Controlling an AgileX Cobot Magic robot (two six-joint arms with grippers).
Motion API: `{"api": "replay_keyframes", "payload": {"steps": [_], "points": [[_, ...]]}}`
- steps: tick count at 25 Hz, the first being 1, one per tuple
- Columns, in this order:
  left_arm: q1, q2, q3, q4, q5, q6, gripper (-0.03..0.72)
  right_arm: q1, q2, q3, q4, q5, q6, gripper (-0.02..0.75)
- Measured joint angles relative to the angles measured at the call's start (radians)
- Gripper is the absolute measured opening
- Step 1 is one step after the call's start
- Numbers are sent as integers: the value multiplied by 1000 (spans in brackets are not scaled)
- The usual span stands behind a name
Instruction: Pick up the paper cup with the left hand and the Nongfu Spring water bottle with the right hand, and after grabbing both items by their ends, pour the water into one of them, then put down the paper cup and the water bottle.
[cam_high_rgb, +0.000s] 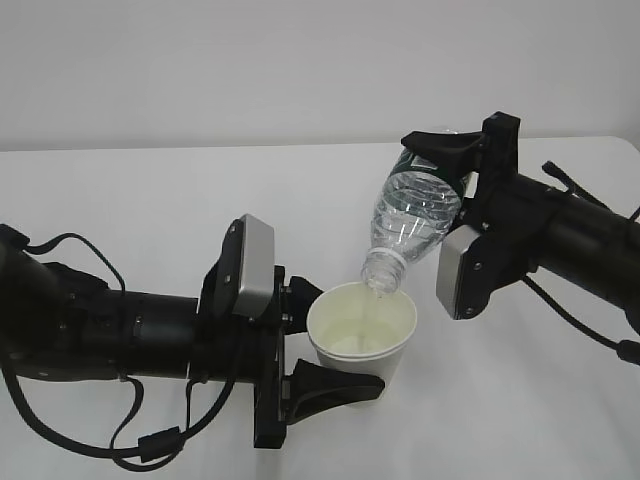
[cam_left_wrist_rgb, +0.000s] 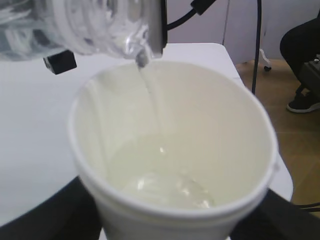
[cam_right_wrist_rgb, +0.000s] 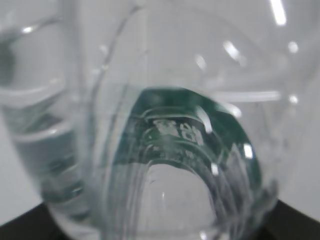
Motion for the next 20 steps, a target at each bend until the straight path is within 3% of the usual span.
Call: {"api": "replay_keyframes", "payload": {"steps": [20], "points": [[0,0,0,0,0,0,481,0,0,0,0,0,-2,432]]}}
